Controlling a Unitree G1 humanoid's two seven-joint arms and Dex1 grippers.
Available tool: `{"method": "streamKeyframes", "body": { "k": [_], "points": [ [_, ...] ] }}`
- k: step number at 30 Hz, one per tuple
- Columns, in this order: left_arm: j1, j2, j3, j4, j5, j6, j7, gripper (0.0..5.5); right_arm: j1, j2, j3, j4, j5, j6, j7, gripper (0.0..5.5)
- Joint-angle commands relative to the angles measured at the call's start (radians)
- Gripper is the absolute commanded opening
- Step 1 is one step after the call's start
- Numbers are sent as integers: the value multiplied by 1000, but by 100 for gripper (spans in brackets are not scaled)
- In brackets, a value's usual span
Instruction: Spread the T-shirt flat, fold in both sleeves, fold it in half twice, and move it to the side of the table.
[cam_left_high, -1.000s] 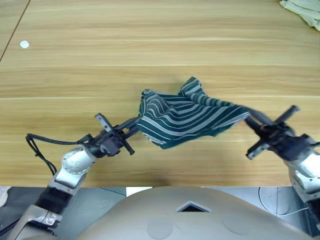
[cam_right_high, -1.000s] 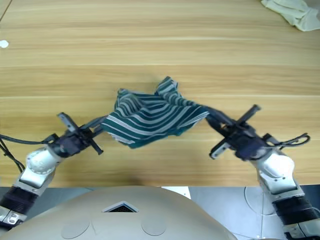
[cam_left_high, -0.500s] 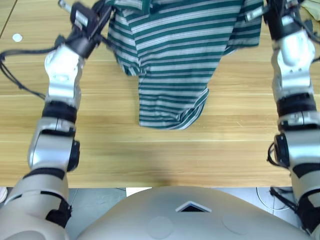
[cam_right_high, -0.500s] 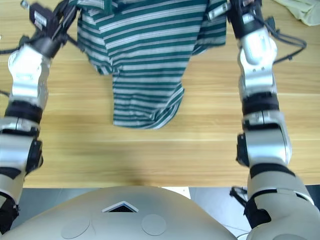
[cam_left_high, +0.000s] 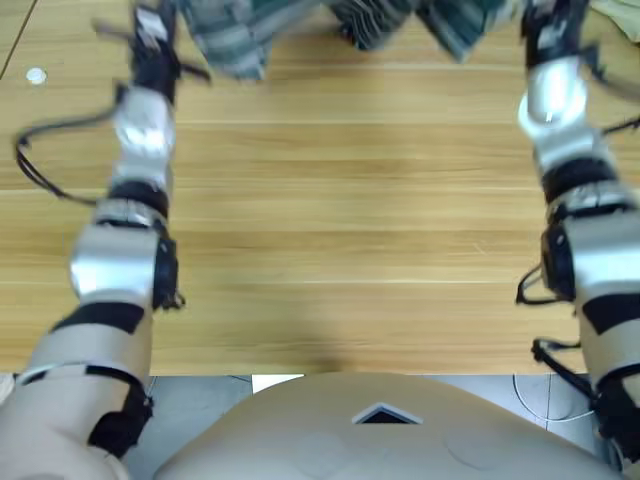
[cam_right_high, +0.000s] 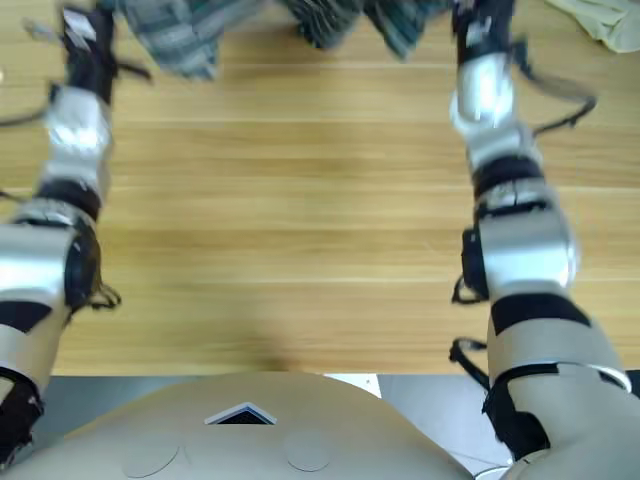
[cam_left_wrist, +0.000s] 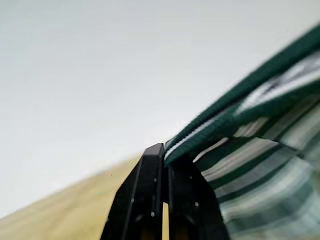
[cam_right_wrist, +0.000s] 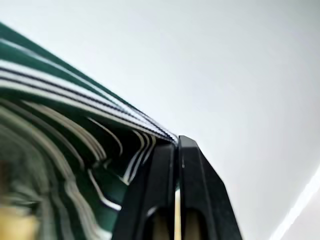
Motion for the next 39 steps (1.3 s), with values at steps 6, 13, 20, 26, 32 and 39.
{"method": "streamKeyframes", "body": {
  "k": [6, 13, 20, 26, 32, 39],
  "points": [
    [742, 211, -231, -534, -123, -184, -612, 3, 922, -334, 75, -587, 389, -122, 637, 0],
    [831, 258, -145, -690, -25, -4, -472, 3, 1023, -346, -4, -717, 246, 8, 638, 0],
    [972, 252, -164, -848, -4, 66, -473, 144, 1153, -357, -70, -954, 204, 130, 656, 102],
    [1072, 294, -186, -1002, -100, 93, -552, 227, 1257, -370, -175, -1191, 213, 266, 666, 196],
    [1011, 243, -16, -1191, -535, 109, -610, 227, 1211, -354, -224, -1349, 227, 244, 707, 196],
    [746, 298, 14, -951, 273, 228, -203, 227, 772, -213, -193, -1001, 77, 209, 591, 196]
  ]
}}
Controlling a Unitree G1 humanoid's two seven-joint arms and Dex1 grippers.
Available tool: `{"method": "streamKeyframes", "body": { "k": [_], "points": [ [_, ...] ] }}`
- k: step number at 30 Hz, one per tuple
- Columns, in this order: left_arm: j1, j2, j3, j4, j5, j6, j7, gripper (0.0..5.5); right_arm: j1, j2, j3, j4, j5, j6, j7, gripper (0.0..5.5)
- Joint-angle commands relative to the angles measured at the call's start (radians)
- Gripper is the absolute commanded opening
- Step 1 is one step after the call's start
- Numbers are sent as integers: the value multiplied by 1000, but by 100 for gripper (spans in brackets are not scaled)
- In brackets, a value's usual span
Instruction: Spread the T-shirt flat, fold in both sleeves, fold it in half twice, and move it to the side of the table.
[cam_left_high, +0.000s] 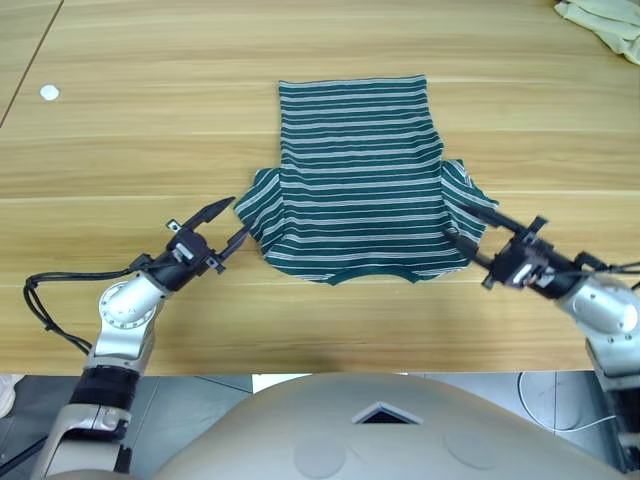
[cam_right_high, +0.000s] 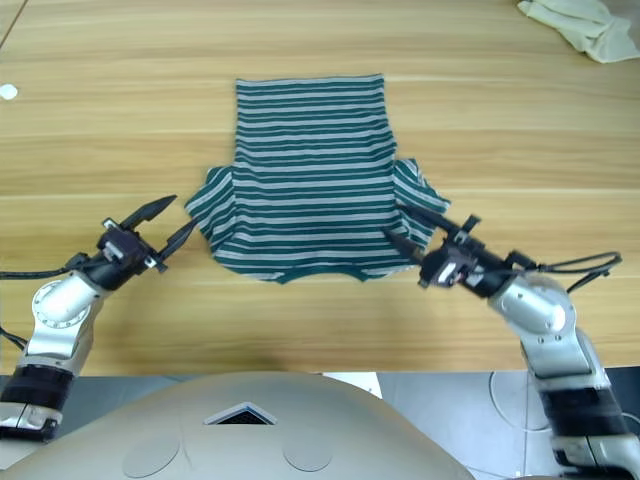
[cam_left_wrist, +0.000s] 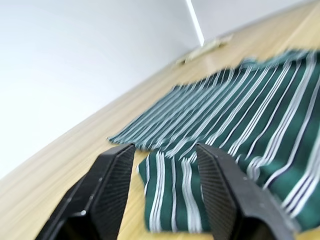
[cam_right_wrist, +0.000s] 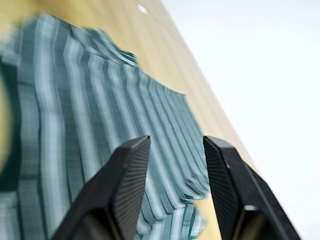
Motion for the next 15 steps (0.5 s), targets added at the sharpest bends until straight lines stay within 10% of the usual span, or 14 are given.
{"method": "streamKeyframes", "body": {
  "k": [1, 15],
  "points": [
    [-143, 94, -51, 111, 500, 110, 213, 227, -233, 90, 25, 222, -117, -28, -86, 196],
    [-172, 162, -206, 93, 759, 127, 203, 227, -338, 103, 58, 502, -253, -180, -193, 196]
  ]
}}
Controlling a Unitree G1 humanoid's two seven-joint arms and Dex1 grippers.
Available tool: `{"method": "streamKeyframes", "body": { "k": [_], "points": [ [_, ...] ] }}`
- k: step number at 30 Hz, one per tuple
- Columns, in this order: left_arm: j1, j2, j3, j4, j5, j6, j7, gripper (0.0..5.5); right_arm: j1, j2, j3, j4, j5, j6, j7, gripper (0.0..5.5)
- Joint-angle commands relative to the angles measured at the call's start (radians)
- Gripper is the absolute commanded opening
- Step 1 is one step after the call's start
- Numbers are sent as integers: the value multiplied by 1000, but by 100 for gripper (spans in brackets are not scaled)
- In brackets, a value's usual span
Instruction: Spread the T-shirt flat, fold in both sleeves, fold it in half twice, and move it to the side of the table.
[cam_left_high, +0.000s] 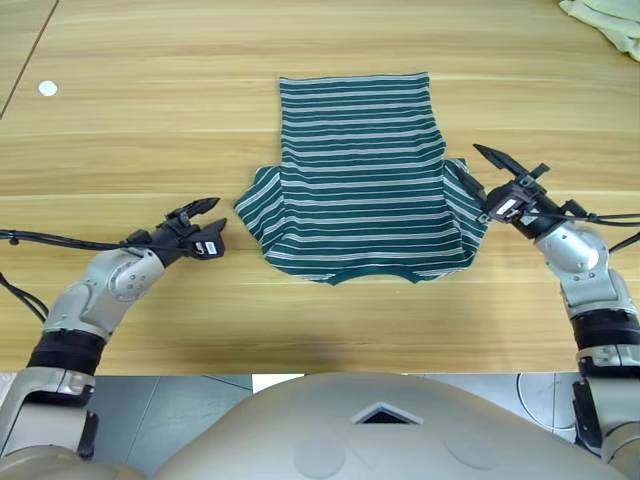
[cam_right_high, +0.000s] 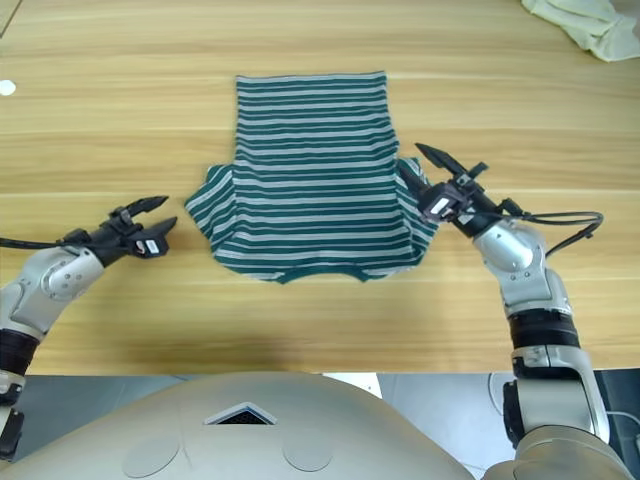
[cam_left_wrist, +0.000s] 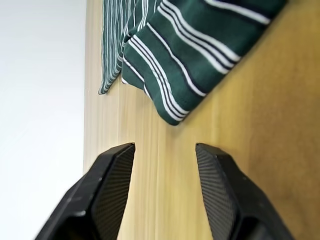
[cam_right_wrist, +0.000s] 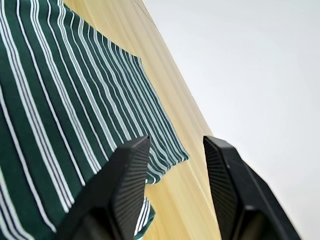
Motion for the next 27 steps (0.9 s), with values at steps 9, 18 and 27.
{"method": "streamKeyframes", "body": {
  "k": [9, 18, 27],
  "points": [
    [-113, -45, -190, 111, 161, 11, -7, 227, -17, 1, 7, 66, -34, -52, -47, 196],
    [-167, -45, -226, 201, 200, 44, 49, 227, -16, 6, 14, 88, -42, -66, -73, 196],
    [-188, -61, -279, 221, 187, 12, 73, 109, -16, 12, 17, 90, -50, -71, -90, 200]
  ]
}}
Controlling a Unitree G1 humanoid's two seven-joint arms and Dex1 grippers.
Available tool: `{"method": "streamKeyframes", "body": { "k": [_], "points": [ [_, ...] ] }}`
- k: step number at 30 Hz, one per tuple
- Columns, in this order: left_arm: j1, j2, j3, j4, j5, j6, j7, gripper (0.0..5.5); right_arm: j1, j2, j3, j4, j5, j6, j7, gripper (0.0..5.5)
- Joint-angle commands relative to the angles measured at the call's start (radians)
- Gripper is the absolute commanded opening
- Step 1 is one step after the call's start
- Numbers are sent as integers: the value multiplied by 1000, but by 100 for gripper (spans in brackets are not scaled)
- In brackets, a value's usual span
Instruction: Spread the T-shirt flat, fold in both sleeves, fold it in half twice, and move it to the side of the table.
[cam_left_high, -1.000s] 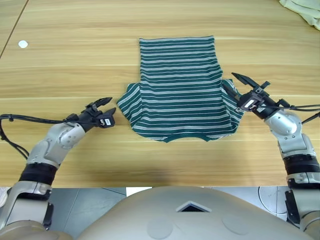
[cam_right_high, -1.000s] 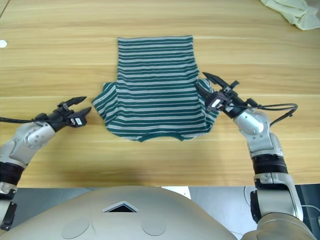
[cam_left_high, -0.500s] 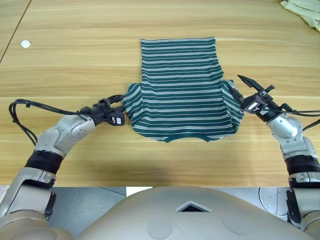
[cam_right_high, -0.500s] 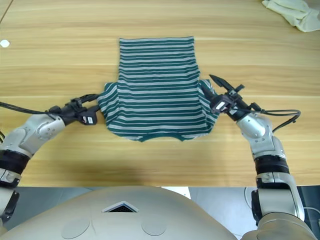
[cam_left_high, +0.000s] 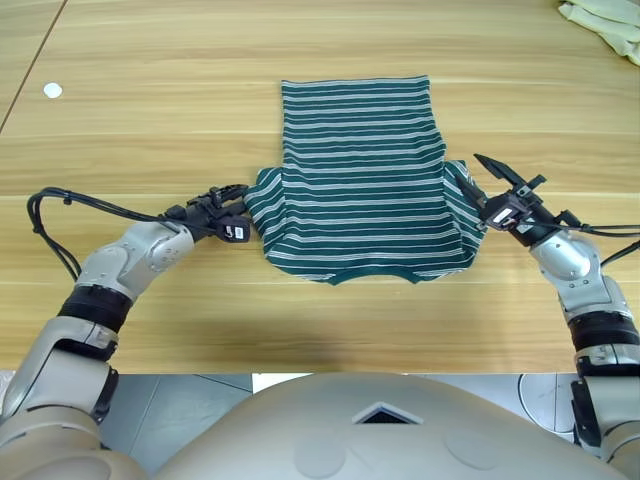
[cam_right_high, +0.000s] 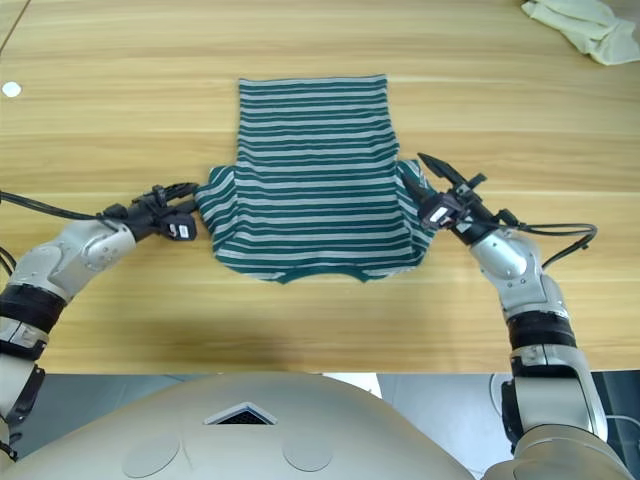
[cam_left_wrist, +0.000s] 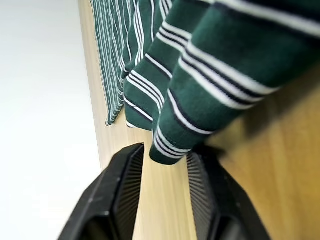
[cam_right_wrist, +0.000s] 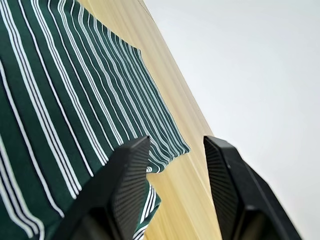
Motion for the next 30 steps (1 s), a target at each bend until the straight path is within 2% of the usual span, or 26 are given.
{"method": "streamKeyframes", "body": {
  "k": [1, 10, 17, 30],
  "points": [
    [45, -20, -74, 36, 51, -17, -34, 100, -10, 5, 2, -1, -4, -10, -12, 200],
    [43, -32, -86, 54, 55, -14, -7, 1, -4, 5, -1, 1, -2, -6, -23, 200],
    [81, -93, 24, 11, -66, -25, 152, 1, -9, 8, 4, 18, -6, -4, -31, 200],
    [1, -223, 13, 28, -52, -125, 293, 1, -26, 9, 15, 47, -21, -4, -43, 200]
  ]
}}
